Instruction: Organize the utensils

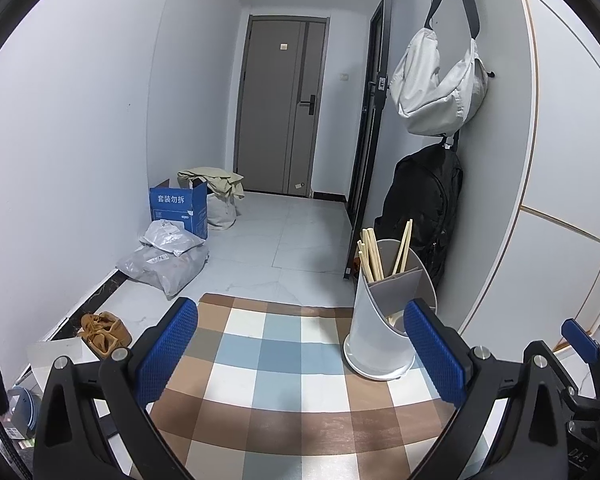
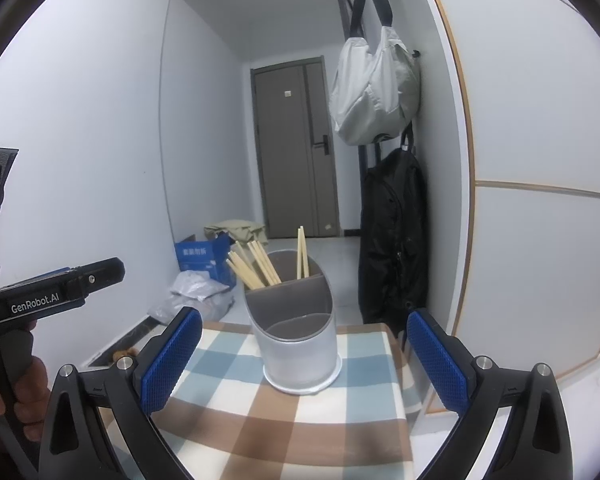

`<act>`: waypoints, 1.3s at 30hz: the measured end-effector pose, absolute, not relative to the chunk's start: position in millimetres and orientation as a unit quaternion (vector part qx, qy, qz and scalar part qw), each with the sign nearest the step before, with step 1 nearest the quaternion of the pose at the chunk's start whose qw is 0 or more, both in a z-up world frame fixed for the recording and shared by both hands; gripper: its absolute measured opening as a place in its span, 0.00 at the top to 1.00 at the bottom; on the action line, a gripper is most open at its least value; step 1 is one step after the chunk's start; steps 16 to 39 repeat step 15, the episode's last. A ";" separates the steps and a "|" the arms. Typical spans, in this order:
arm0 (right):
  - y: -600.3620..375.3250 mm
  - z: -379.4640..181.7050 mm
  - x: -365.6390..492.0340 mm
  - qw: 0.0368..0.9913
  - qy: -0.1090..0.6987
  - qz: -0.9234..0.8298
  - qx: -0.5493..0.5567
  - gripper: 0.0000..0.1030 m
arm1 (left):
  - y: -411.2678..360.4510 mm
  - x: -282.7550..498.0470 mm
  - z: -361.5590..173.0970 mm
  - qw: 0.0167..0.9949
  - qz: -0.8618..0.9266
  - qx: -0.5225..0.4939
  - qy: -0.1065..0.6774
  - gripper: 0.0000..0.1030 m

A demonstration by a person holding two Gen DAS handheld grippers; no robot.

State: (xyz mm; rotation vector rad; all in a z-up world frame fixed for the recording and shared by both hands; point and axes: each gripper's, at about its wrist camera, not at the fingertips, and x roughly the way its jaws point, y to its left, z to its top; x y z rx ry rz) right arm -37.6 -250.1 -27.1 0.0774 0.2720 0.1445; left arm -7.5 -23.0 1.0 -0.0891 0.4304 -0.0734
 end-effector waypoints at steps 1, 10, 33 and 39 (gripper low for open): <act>-250.0 -27.0 -37.6 0.987 0.135 0.072 0.038 0.00 | -23.4 -7.7 1.0 0.975 -0.037 -0.043 0.213 0.03; -250.8 -28.4 -37.5 0.987 0.136 0.072 0.038 0.00 | -22.5 -8.6 1.1 0.976 -0.036 -0.045 0.212 0.03; -250.0 -29.3 -38.1 0.987 0.137 0.072 0.035 0.00 | -22.2 -9.6 2.1 0.976 -0.033 -0.045 0.208 0.03; -250.0 -29.3 -38.1 0.987 0.137 0.072 0.035 0.00 | -22.2 -9.6 2.1 0.976 -0.033 -0.045 0.208 0.03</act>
